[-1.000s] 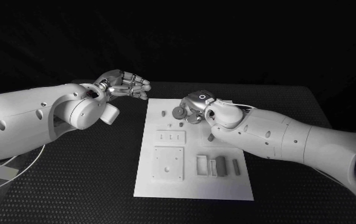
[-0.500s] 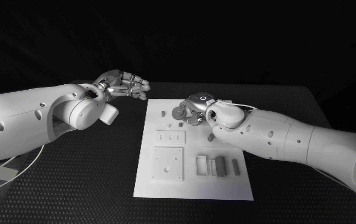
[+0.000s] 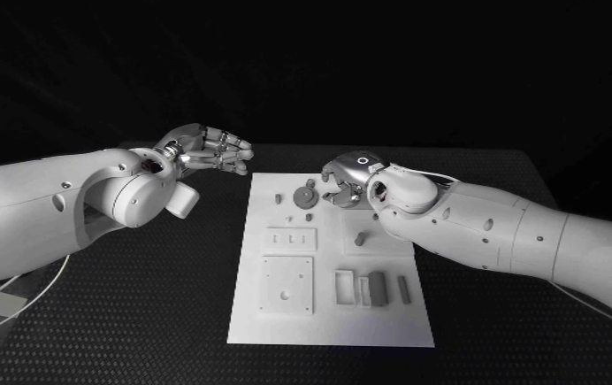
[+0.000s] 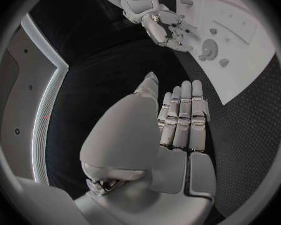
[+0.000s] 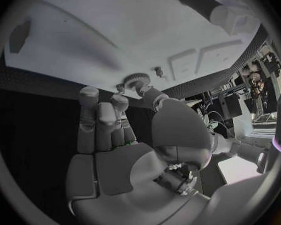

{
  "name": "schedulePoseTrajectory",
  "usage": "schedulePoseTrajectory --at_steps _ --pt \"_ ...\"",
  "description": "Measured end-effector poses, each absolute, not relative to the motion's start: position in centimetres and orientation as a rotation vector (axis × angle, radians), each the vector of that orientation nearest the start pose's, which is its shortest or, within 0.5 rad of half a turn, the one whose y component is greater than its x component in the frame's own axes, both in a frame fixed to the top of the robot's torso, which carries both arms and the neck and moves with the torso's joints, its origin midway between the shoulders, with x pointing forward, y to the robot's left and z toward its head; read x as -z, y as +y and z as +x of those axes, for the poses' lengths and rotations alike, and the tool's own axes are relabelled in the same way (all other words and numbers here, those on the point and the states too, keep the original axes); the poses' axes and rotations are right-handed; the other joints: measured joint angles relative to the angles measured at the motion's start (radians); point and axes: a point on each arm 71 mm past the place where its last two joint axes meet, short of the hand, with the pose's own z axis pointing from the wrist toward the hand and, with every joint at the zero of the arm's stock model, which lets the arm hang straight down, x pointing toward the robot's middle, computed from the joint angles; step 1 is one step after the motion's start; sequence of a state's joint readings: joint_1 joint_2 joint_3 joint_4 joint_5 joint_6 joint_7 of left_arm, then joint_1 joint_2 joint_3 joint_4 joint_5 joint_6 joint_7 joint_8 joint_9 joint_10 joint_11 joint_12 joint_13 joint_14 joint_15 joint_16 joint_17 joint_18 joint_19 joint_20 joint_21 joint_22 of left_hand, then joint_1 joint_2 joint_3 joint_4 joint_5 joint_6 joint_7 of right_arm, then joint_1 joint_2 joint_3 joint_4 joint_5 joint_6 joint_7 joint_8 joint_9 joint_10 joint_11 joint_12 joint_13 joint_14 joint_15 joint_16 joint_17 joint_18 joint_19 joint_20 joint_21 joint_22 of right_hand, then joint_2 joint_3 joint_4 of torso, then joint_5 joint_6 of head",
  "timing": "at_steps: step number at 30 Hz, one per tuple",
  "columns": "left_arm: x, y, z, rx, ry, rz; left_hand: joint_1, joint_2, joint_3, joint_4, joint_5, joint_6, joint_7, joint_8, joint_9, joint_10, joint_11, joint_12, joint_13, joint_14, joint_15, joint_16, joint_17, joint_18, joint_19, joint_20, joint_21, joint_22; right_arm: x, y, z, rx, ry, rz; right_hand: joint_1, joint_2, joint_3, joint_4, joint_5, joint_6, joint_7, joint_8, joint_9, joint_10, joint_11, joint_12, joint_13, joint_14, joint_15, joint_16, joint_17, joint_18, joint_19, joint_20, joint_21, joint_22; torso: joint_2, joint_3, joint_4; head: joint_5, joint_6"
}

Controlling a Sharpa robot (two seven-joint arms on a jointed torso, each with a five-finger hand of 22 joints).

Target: Assemble the parts on the task board

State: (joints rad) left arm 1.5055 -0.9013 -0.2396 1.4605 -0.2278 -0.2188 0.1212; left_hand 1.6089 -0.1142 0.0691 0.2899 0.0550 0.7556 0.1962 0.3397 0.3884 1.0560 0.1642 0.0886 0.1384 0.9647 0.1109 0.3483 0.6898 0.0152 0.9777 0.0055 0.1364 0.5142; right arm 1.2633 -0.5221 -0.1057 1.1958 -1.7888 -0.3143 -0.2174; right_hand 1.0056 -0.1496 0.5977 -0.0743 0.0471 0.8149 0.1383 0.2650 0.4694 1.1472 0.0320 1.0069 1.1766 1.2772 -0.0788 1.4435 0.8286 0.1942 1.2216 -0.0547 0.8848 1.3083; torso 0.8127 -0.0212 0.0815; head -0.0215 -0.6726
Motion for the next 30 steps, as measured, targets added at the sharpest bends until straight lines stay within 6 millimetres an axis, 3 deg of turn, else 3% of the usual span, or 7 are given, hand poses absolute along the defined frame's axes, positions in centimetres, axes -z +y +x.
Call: schedulePoseTrajectory --at_steps 4,13,17,21,24,26,30 --pt "11.6 26.1 52.0 1.218 1.661 -0.831 0.0 0.0 0.0 0.0 0.0 0.0 0.0 0.0 0.0 0.0 0.0 0.0 0.0 0.0 0.0 0.0 0.0 0.0 0.0 0.0 0.0 0.0 17.2 -14.0 54.1 -0.368 1.491 -0.413 0.001 -0.001 -0.004 -0.004 -0.001 0.001 0.001 0.0 -0.001 0.0 0.0 0.0 -0.001 0.0 0.0 0.0 0.001 0.0 0.0 0.0 0.0 0.0 0.0 0.0007 -0.0007 -0.003 0.005" --pt "11.7 26.7 52.3 1.203 1.652 -0.839 0.0 0.0 0.0 0.0 0.0 0.0 0.0 0.0 0.001 0.0 0.0 0.0 0.002 0.0 0.0 0.0 0.001 0.0 0.0 0.0 0.0 0.001 14.2 -18.8 54.1 -0.403 1.46 -0.303 0.037 -0.037 -0.005 -0.033 -0.001 0.005 -0.002 0.004 -0.001 0.0 0.0 0.007 -0.006 0.0 0.0 -0.002 0.002 0.0 -0.006 -0.002 0.0 0.0 -0.004 0.0048 -0.0041 -0.005 0.015" --pt "11.9 27.0 52.5 1.193 1.649 -0.842 0.0 0.0 0.005 0.0 0.0 0.007 0.0 0.0 0.005 0.0 0.0 0.0 0.004 0.0 0.0 -0.006 0.005 0.0 0.0 0.0 0.0 0.002 14.0 -21.8 54.5 -0.409 1.474 -0.256 0.06 -0.06 -0.008 -0.059 -0.001 0.005 -0.003 0.004 -0.001 -0.02 0.002 -0.001 -0.018 -0.007 0.006 -0.025 -0.005 0.0 -0.023 0.001 -0.012 0.0 -0.009 0.0095 -0.0105 -0.004 0.019" --pt "12.4 27.2 52.7 1.183 1.653 -0.845 0.0 0.0 0.005 0.0 0.0 0.02 -0.009 0.006 0.009 0.009 -0.002 0.0 0.006 0.0 0.0 -0.009 0.008 0.0 0.0 0.0 0.0 0.002 14.2 -24.1 55.0 -0.426 1.492 -0.227 0.074 -0.061 -0.005 -0.092 -0.001 0.008 -0.006 0.004 0.002 -0.06 -0.001 -0.067 -0.068 -0.042 0.003 -0.064 -0.022 0.0 -0.065 0.021 -0.037 0.0 -0.014 0.0155 -0.0169 -0.002 0.019" --pt "12.6 27.1 52.8 1.182 1.657 -0.844 -0.004 0.004 0.005 0.0 0.0 0.023 -0.013 0.012 0.009 0.011 -0.004 0.0 0.008 0.0 0.0 -0.012 0.009 0.0 0.0 0.0 -0.004 0.003 14.3 -25.3 55.2 -0.445 1.508 -0.215 0.075 -0.06 -0.001 -0.124 -0.001 0.005 -0.004 0.004 0.007 -0.105 0.002 -0.205 -0.193 -0.08 0.004 -0.101 -0.038 0.012 -0.104 0.043 -0.063 0.0 -0.018 0.0198 -0.0212 -0.002 0.02" --pt "12.8 27.1 52.8 1.181 1.659 -0.845 -0.004 0.004 0.005 0.0 0.0 0.023 -0.013 0.012 0.01 0.011 -0.003 0.0 0.007 0.0 0.0 -0.012 0.009 0.0 0.0 0.0 -0.004 0.003 14.5 -26.0 55.3 -0.453 1.519 -0.21 0.075 -0.06 0.004 -0.15 0.001 -0.005 0.006 0.004 0.013 -0.109 0.002 -0.357 -0.356 -0.088 0.009 -0.117 -0.052 0.02 -0.117 0.056 -0.075 0.0 -0.021 0.0227 -0.0239 -0.003 0.019" --pt "12.9 27.3 52.9 1.177 1.66 -0.847 -0.004 0.004 0.005 0.0 0.0 0.023 -0.013 0.012 0.01 0.011 -0.004 0.0 0.007 0.0 0.0 -0.012 0.009 0.0 0.0 0.0 -0.004 0.003 14.9 -27.1 55.6 -0.465 1.546 -0.211 0.075 -0.06 0.013 -0.173 0.001 -0.017 0.019 0.004 0.016 -0.102 0.017 -0.511 -0.522 -0.1 0.021 -0.117 -0.059 0.023 -0.124 0.063 -0.085 0.0 -0.026 0.0278 -0.027 -0.004 0.016"
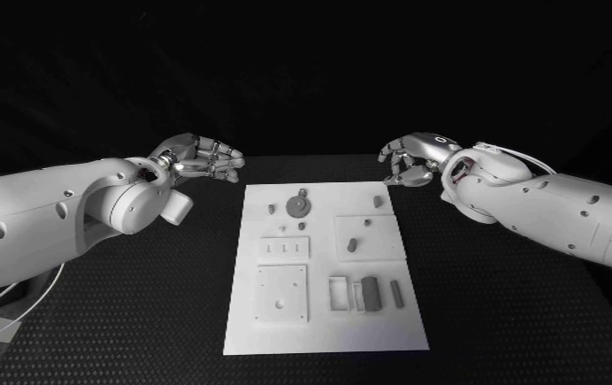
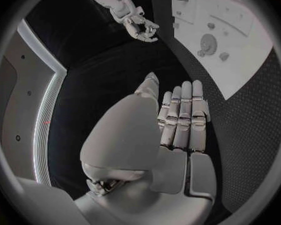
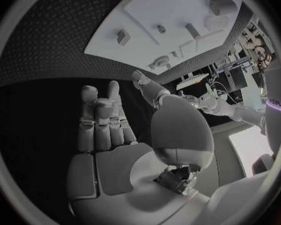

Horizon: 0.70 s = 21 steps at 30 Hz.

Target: Assemble the parts on the task board

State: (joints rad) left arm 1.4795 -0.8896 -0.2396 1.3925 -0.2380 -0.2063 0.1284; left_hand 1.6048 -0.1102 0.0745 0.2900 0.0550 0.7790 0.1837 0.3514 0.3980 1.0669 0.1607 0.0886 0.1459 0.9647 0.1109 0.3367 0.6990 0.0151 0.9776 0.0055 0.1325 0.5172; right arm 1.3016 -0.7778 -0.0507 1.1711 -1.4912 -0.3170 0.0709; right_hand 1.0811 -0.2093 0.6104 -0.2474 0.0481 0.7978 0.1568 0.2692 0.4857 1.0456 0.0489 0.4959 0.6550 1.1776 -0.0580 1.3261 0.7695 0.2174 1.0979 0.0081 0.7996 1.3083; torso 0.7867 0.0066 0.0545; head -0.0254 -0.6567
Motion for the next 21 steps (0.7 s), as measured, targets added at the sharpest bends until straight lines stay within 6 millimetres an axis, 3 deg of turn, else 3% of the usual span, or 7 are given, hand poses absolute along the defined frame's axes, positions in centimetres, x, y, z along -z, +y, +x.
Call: schedulePoseTrajectory --at_steps 8,11,21 --pt "13.1 27.4 52.9 1.173 1.662 -0.848 0.0 0.0 0.0 0.0 0.0 0.004 0.004 0.0 0.0 0.0 0.0 0.0 0.0 0.0 0.0 -0.004 0.003 0.0 0.0 0.0 0.0 0.001 17.1 -28.9 56.2 -0.45 1.614 -0.21 0.012 0.001 0.001 -0.012 0.0 -0.01 -0.001 0.004 0.002 0.008 0.012 -0.078 -0.093 -0.002 0.003 0.004 0.0 0.0 -0.003 0.003 0.0 0.0 -0.007 0.0096 -0.006 -0.004 -0.007" --pt "13.1 27.3 53.0 1.174 1.663 -0.847 0.0 0.0 0.0 0.0 0.0 0.0 0.007 0.0 -0.002 0.0 0.0 0.0 0.0 0.0 0.0 -0.004 0.004 0.0 0.0 0.0 0.0 0.001 18.1 -29.1 56.4 -0.45 1.642 -0.202 0.016 0.005 0.001 -0.012 0.0 -0.013 -0.005 0.004 0.003 0.009 0.012 -0.098 -0.117 0.007 0.012 0.012 -0.002 0.005 0.01 0.001 0.0 0.0 -0.008 0.0103 -0.0063 -0.007 -0.008" --pt "13.5 27.2 53.0 1.174 1.673 -0.849 0.0 0.0 0.0 0.0 0.0 0.0 0.007 0.0 -0.002 0.0 0.0 0.0 0.0 0.0 0.0 -0.004 0.005 0.0 0.0 0.0 0.0 0.001 20.9 -28.8 56.4 -0.486 1.715 -0.188 0.024 0.013 -0.003 -0.016 0.0 -0.013 -0.005 0.01 0.004 0.021 0.019 -0.113 -0.15 0.007 0.012 0.012 -0.006 0.006 0.01 0.001 0.0 0.0 -0.009 0.0094 -0.0008 -0.01 -0.014"
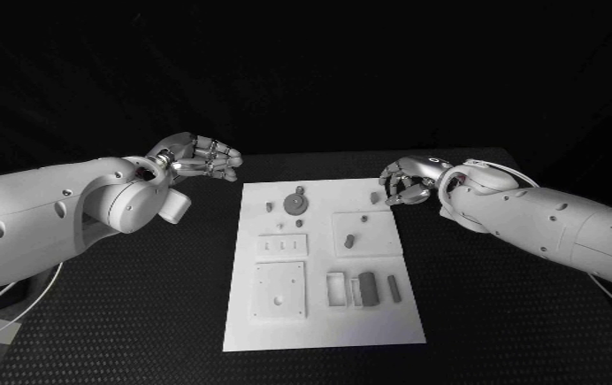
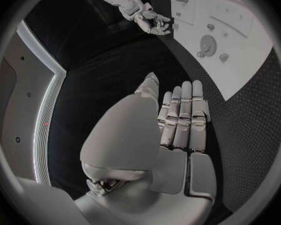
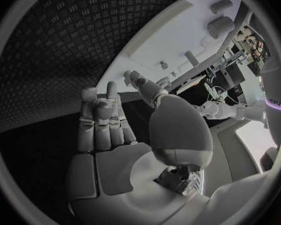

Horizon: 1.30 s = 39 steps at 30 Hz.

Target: Assemble the parts on the task board

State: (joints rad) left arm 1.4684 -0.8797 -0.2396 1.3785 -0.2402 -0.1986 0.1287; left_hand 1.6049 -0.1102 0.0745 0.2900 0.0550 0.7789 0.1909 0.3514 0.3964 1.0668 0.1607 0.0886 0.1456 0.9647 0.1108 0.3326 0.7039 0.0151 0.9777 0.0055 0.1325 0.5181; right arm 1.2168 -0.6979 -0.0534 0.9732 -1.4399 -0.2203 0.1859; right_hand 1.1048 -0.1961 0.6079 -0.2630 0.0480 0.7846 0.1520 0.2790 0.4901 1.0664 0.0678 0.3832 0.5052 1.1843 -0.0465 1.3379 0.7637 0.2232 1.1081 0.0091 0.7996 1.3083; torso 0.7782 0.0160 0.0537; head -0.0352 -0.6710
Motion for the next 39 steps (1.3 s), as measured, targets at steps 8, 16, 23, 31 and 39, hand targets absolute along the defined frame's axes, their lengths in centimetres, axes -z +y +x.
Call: schedulePoseTrajectory --at_steps 8,16,23,31,39 --pt "13.6 27.2 53.0 1.175 1.675 -0.848 0.0 0.0 0.0 0.0 0.0 0.0 0.0 0.0 0.0 0.0 0.0 0.0 0.0 0.0 0.0 0.0 0.001 0.0 0.0 0.0 0.0 0.001 22.0 -28.4 56.3 -0.511 1.733 -0.18 0.005 0.005 -0.003 -0.009 -0.001 -0.007 0.003 0.0 0.0 0.039 -0.011 0.008 -0.005 0.004 -0.004 0.0 -0.003 0.002 0.005 -0.002 0.0 0.0 0.0 -0.0001 0.0007 0.002 -0.003" --pt "13.6 27.3 53.0 1.175 1.675 -0.849 0.0 0.0 0.0 0.0 0.0 0.0 0.0 -0.004 -0.001 0.0 0.0 0.0 0.0 0.0 0.0 -0.004 0.001 0.0 0.0 0.0 0.0 0.001 22.8 -28.5 56.5 -0.534 1.753 -0.138 0.005 0.029 -0.01 -0.016 -0.001 -0.007 0.004 0.006 0.0 0.083 -0.027 0.063 0.031 0.016 -0.016 0.005 -0.008 0.003 0.014 -0.007 0.0 0.0 0.0 -0.0009 0.0007 0.003 -0.005" --pt "13.6 27.3 52.9 1.175 1.676 -0.849 0.0 0.0 0.0 0.0 0.0 -0.004 0.004 -0.004 -0.001 0.0 0.0 0.0 0.0 0.0 0.0 -0.004 0.002 0.0 0.0 0.0 0.0 0.002 23.4 -28.8 56.6 -0.557 1.761 -0.089 0.012 0.046 -0.013 -0.018 -0.001 -0.007 0.004 0.006 0.001 0.083 -0.027 0.07 0.048 0.014 -0.018 0.005 -0.01 0.004 0.014 -0.007 0.0 0.0 0.001 -0.0014 0.0007 0.003 -0.006" --pt "13.6 27.4 52.9 1.175 1.676 -0.85 0.0 0.0 0.0 0.0 0.0 -0.004 0.004 -0.004 -0.001 0.0 0.0 0.0 0.0 0.0 0.0 -0.004 0.002 0.0 0.0 0.0 0.0 0.002 23.6 -28.7 56.7 -0.585 1.767 -0.056 0.013 0.077 -0.013 -0.018 -0.001 -0.003 0.0 0.006 0.002 0.079 -0.031 0.081 0.061 0.014 -0.018 0.005 -0.011 0.005 0.014 -0.007 0.0 0.0 0.001 -0.0016 0.0003 0.003 -0.008" --pt "13.6 27.4 52.8 1.176 1.677 -0.85 0.0 0.0 0.0 0.0 0.0 -0.004 0.004 -0.004 -0.002 0.0 0.0 0.0 0.0 0.0 0.0 -0.004 0.003 0.0 0.0 0.0 0.0 0.001 24.0 -28.5 56.9 -0.609 1.767 -0.019 0.015 0.086 -0.016 -0.021 -0.001 -0.005 -0.002 0.006 0.003 0.077 -0.028 0.081 0.066 0.011 -0.022 0.005 -0.011 0.008 0.014 -0.007 0.0 0.0 0.002 -0.0015 0.0007 0.004 -0.011"
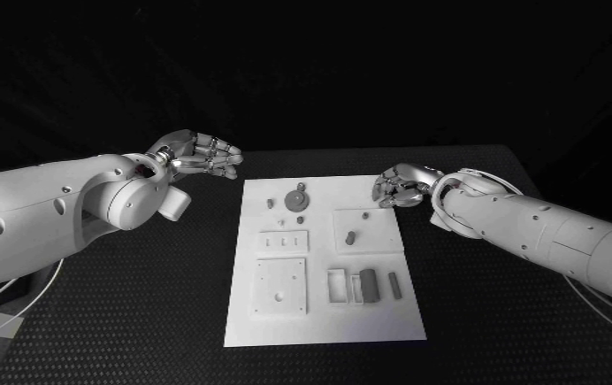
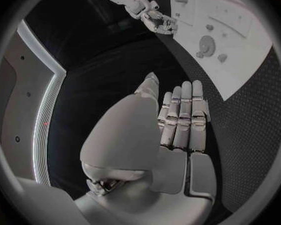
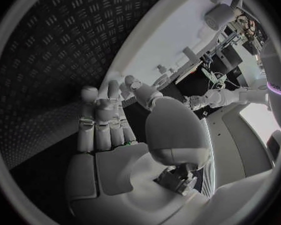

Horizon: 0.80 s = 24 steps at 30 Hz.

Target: Assemble the parts on the task board

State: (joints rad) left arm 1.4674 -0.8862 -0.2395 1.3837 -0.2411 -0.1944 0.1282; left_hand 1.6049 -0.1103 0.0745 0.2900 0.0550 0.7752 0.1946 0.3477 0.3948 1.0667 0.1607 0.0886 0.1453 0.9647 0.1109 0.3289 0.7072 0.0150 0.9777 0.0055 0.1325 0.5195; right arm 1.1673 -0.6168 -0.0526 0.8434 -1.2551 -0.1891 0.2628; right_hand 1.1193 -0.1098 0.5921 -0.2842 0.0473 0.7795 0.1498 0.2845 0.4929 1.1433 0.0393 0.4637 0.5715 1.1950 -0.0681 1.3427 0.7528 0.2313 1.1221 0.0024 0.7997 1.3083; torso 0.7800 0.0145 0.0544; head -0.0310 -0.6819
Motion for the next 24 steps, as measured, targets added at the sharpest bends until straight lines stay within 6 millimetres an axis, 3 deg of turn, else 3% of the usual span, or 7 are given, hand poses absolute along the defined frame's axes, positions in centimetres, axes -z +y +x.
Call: schedulePoseTrajectory --at_steps 11,17,24 --pt "13.58 27.53 52.78 1.174 1.676 -0.852 0.0 0.0 0.0 0.0 0.0 0.0 0.0 0.0 0.0 0.0 0.0 0.0 0.0 0.0 0.0 0.0 0.001 0.0 0.0 0.0 0.0 0.0 24.12 -28.59 56.98 -0.627 1.765 0.008 0.006 0.006 0.0 0.0 0.0 0.001 -0.004 0.004 0.0 -0.005 -0.002 0.004 0.006 -0.002 -0.002 0.0 0.0 0.001 0.0 0.0 0.0 0.0 0.0 0.0007 0.0 0.004 -0.001" --pt "13.58 27.42 52.79 1.175 1.678 -0.85 0.0 0.0 0.0 0.0 0.0 0.0 0.0 0.0 0.0 0.0 0.0 0.0 0.0 0.0 0.0 0.0 0.001 0.0 0.0 0.0 0.0 0.001 24.21 -28.7 57.11 -0.631 1.766 0.022 0.011 0.022 -0.003 -0.003 0.0 0.017 -0.005 0.015 0.007 -0.005 -0.002 0.009 0.012 -0.002 -0.002 0.0 0.0 0.001 -0.004 0.004 0.0 0.0 0.0 0.0007 0.0006 0.005 0.0" --pt "13.59 27.4 52.76 1.175 1.679 -0.85 0.0 0.0 0.0 0.0 0.0 0.0 0.0 0.0 0.0 0.0 0.0 0.0 0.0 0.0 0.0 0.0 0.002 0.0 0.0 0.0 -0.004 0.001 24.39 -28.69 57.06 -0.642 1.767 0.035 0.012 0.022 -0.003 -0.003 0.0 0.022 -0.01 0.019 0.011 -0.005 -0.002 0.013 0.017 -0.002 -0.002 0.0 0.0 0.002 -0.004 0.004 0.0 0.0 0.0 0.0007 -0.0001 -0.003 0.0"
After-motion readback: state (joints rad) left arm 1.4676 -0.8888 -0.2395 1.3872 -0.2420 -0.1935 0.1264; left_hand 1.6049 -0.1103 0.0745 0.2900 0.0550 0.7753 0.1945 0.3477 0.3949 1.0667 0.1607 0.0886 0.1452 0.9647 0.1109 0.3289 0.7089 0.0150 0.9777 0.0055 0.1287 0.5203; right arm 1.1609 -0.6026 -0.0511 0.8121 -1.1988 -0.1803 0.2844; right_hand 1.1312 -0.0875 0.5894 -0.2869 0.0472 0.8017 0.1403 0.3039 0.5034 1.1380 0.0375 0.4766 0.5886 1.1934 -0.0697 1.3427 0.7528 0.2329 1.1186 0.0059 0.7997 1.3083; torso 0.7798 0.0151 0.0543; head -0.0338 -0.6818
